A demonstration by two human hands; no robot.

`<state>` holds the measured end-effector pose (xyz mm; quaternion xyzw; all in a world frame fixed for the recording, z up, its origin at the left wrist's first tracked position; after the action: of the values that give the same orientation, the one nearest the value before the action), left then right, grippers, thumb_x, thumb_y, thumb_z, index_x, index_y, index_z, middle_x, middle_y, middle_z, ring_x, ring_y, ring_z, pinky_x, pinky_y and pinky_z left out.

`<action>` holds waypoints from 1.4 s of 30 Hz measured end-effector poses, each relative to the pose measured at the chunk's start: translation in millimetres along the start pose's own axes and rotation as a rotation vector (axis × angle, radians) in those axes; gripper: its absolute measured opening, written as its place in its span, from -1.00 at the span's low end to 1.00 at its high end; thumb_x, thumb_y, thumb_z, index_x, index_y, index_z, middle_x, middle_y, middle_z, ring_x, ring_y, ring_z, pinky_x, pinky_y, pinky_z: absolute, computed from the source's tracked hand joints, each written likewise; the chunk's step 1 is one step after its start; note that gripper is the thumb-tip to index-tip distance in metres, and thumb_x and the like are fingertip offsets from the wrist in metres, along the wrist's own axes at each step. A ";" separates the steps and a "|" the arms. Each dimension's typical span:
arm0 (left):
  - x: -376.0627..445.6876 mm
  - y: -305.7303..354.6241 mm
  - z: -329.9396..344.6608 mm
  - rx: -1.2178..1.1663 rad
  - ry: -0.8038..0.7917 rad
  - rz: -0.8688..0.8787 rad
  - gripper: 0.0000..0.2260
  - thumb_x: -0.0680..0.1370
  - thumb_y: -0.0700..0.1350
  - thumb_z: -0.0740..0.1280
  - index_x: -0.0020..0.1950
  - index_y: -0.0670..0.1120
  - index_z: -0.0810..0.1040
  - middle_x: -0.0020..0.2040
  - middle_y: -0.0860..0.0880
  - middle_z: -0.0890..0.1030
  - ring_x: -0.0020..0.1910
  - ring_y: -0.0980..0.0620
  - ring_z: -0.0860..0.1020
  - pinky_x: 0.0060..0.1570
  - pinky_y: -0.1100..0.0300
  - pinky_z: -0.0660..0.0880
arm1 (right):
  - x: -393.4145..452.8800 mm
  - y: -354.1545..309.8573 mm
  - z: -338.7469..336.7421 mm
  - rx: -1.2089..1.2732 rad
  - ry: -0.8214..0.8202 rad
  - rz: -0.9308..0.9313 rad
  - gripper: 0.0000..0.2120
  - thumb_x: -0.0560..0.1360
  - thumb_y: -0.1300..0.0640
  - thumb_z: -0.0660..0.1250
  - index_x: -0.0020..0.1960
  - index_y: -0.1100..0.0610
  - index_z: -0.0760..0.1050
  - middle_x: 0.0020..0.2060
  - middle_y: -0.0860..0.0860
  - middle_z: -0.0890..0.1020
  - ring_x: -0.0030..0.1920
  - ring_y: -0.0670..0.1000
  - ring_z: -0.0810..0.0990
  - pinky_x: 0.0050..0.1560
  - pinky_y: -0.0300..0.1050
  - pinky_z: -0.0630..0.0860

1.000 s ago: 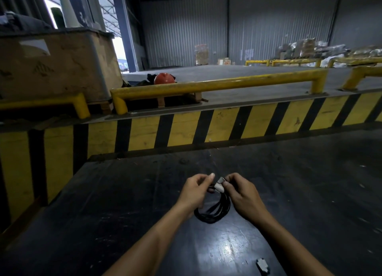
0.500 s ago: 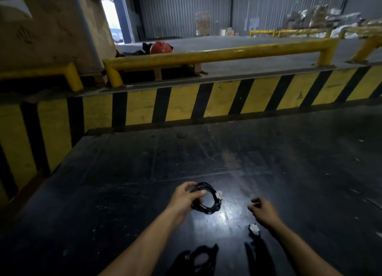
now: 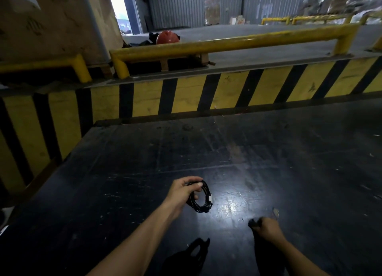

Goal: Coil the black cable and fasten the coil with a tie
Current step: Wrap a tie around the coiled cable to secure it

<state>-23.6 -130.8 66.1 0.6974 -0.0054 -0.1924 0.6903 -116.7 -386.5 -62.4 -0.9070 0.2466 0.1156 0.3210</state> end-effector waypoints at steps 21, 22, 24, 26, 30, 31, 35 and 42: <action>-9.4 108.5 33.2 0.261 -0.314 0.290 -0.87 0.48 -0.17 0.41 -0.04 -0.18 0.68 -0.06 -0.31 0.65 -0.11 -0.13 0.57 -0.02 0.00 0.49 | -74.9 -191.1 -151.8 0.483 0.289 -0.724 -0.79 0.42 0.10 0.43 0.05 0.06 0.56 -0.21 0.04 0.66 -0.26 -0.08 0.64 -0.27 -0.14 0.60; -10.1 111.5 32.3 0.276 -0.321 0.289 -0.87 0.48 -0.14 0.41 -0.07 -0.18 0.68 -0.09 -0.30 0.65 -0.13 -0.14 0.56 -0.05 0.02 0.49 | -78.4 -190.5 -154.9 0.385 0.301 -0.777 -0.75 0.42 0.10 0.43 0.09 0.04 0.56 -0.14 0.01 0.65 -0.19 -0.10 0.64 -0.19 -0.17 0.60; -11.9 117.1 31.0 0.310 -0.335 0.281 -0.87 0.49 -0.10 0.40 -0.15 -0.15 0.67 -0.23 -0.15 0.64 -0.24 -0.05 0.53 -0.19 0.16 0.48 | -84.7 -192.3 -159.7 0.172 0.298 -0.889 -0.72 0.42 0.10 0.43 0.13 0.03 0.56 0.00 -0.05 0.58 -0.08 -0.12 0.59 -0.09 -0.23 0.59; -13.6 121.5 31.7 0.325 -0.369 0.263 -0.88 0.51 -0.10 0.38 -0.20 -0.10 0.64 -0.31 -0.02 0.59 -0.34 0.08 0.49 -0.32 0.28 0.43 | -88.3 -196.3 -165.1 0.034 0.329 -0.954 -0.78 0.43 0.10 0.42 0.08 0.04 0.60 0.03 -0.07 0.55 -0.08 -0.13 0.57 -0.11 -0.26 0.59; -15.5 125.2 35.7 0.298 -0.425 0.249 -0.88 0.51 -0.10 0.37 -0.21 -0.08 0.61 -0.31 -0.02 0.55 -0.40 0.09 0.44 -0.39 0.28 0.37 | -89.7 -203.0 -172.7 0.021 0.434 -1.020 -0.91 0.48 0.12 0.36 -0.06 0.09 0.62 -0.09 -0.04 0.60 -0.17 -0.16 0.57 -0.19 -0.28 0.53; -15.3 126.9 36.6 0.295 -0.437 0.245 -0.88 0.52 -0.11 0.37 -0.22 -0.07 0.61 -0.31 -0.01 0.54 -0.41 0.10 0.43 -0.41 0.29 0.35 | -90.1 -204.1 -172.7 0.037 0.436 -1.028 -0.92 0.50 0.13 0.34 -0.08 0.12 0.60 -0.15 -0.04 0.60 -0.21 -0.17 0.56 -0.21 -0.25 0.52; -16.5 140.3 37.2 0.280 -0.503 0.233 -0.86 0.53 -0.17 0.35 -0.24 -0.08 0.57 -0.35 0.00 0.50 -0.52 0.17 0.38 -0.51 0.36 0.31 | -88.2 -205.8 -185.9 0.338 0.492 -0.880 -0.86 0.55 0.20 0.23 -0.14 0.14 0.53 -0.34 -0.01 0.60 -0.36 -0.09 0.58 -0.31 -0.20 0.53; -14.6 149.2 22.2 0.281 -0.433 0.175 -0.71 0.46 -0.37 0.35 0.14 -0.15 0.48 -0.16 -0.06 0.57 -0.31 0.10 0.50 -0.38 0.28 0.41 | -80.5 -209.8 -191.0 0.719 0.339 -0.708 -0.92 0.57 0.24 0.19 -0.06 0.18 0.45 -0.27 0.12 0.64 -0.33 -0.03 0.67 -0.24 -0.08 0.62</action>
<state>-4.7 -155.2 214.5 0.7258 -0.2401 -0.2740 0.5835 -66.0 -337.6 224.0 -0.7734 -0.0019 -0.2398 0.5868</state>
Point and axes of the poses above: each hand's wrist, its own x-axis towards the middle knuckle, its own z-axis out of the palm, y = z × x, the point moved 3 cm from there along x, towards the middle knuckle
